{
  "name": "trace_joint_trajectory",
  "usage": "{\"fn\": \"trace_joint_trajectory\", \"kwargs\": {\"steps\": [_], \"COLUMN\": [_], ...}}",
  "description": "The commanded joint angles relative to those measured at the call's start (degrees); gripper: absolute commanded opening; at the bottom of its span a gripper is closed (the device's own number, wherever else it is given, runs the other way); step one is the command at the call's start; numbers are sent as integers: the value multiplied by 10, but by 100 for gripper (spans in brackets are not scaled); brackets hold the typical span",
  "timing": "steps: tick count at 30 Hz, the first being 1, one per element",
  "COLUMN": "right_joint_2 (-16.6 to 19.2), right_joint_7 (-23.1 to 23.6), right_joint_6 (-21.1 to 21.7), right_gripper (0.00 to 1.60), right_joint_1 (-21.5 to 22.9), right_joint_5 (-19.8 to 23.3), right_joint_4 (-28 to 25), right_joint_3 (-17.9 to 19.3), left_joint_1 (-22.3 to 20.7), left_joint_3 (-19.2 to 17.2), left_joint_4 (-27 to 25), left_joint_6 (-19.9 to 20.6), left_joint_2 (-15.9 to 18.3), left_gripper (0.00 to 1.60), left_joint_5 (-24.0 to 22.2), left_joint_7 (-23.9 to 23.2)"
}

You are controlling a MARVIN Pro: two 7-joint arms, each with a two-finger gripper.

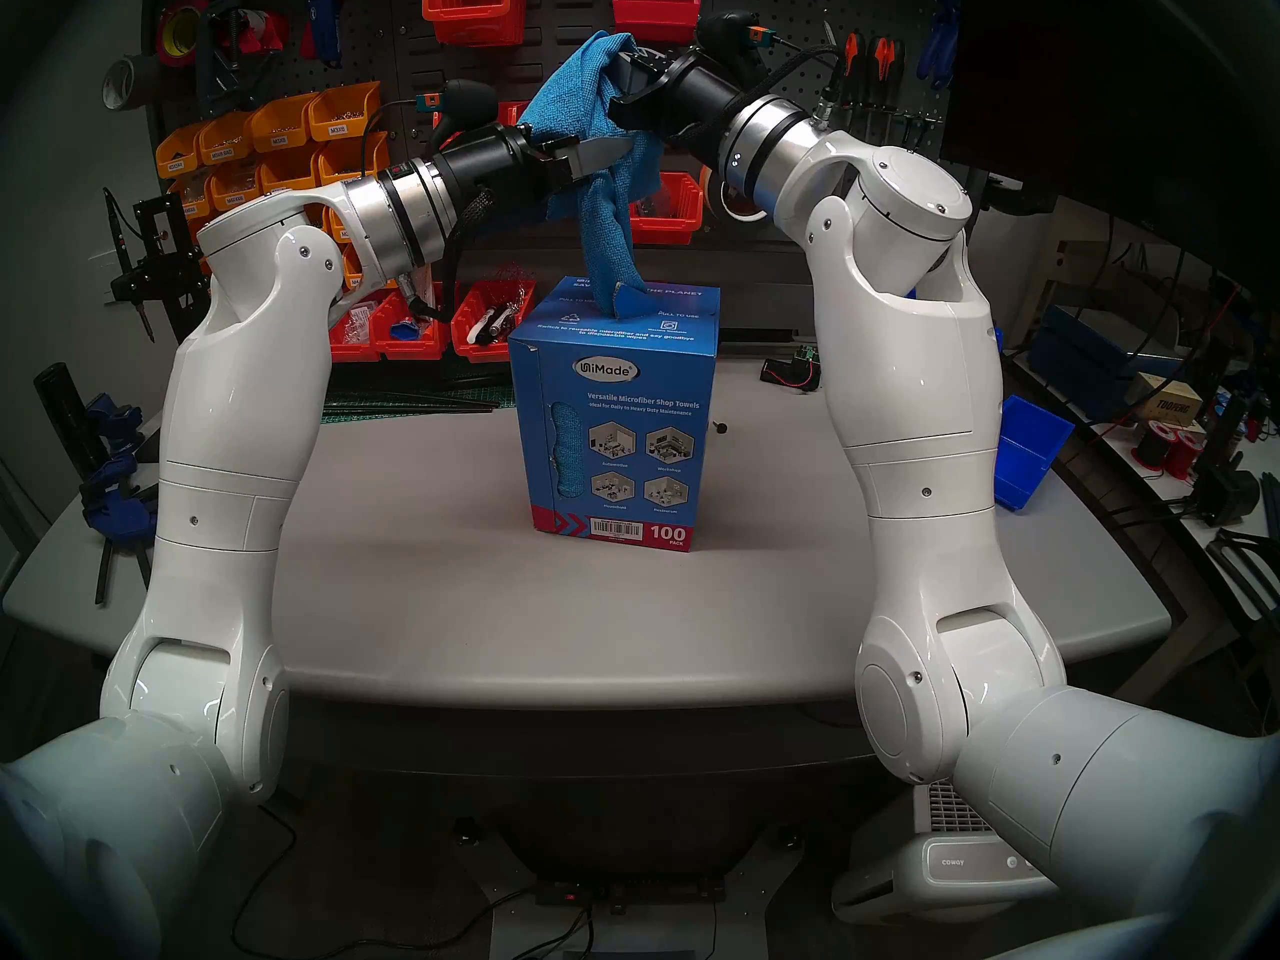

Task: Take out a shop towel

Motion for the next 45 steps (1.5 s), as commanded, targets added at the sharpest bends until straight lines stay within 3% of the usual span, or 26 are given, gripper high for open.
{"fn": "trace_joint_trajectory", "kwargs": {"steps": [1, 12, 13, 14, 19, 25, 26, 35, 45], "right_joint_2": [5, 11, 6, 11, 7, 16, 9, 16, 19], "right_joint_7": [-3, 6, 4, 7, 7, 16, 13, 24, 28], "right_joint_6": [-10, -11, -13, -12, -15, -14, -17, -18, -22], "right_gripper": [0, 0, 0, 0, 0, 0, 0, 0, 0], "right_joint_1": [63, 101, 88, 106, 102, 137, 117, 153, 160], "right_joint_5": [-14, -34, -39, -38, -49, -55, -61, -75, -93], "right_joint_4": [2, 20, 8, 24, 23, 55, 38, 70, 67], "right_joint_3": [8, 11, 15, 11, 17, 17, 23, 26, 43], "left_joint_1": [-20, -20, -20, -20, -20, -20, -20, -20, -21], "left_joint_3": [-6, -6, -6, -6, -6, -5, -5, -5, -4], "left_joint_4": [-9, -9, -9, -9, -9, -9, -9, -9, -9], "left_joint_6": [-4, -7, -7, -7, -9, -10, -10, -9, -9], "left_joint_2": [0, -1, -1, -1, -1, -1, -1, -2, -3], "left_gripper": [0, 0, 0, 0, 0, 0, 0, 0, 0], "left_joint_5": [-1, -2, -2, -2, -2, -3, -3, -4, -5], "left_joint_7": [-1, 2, 2, 2, 3, 6, 6, 11, 17]}}
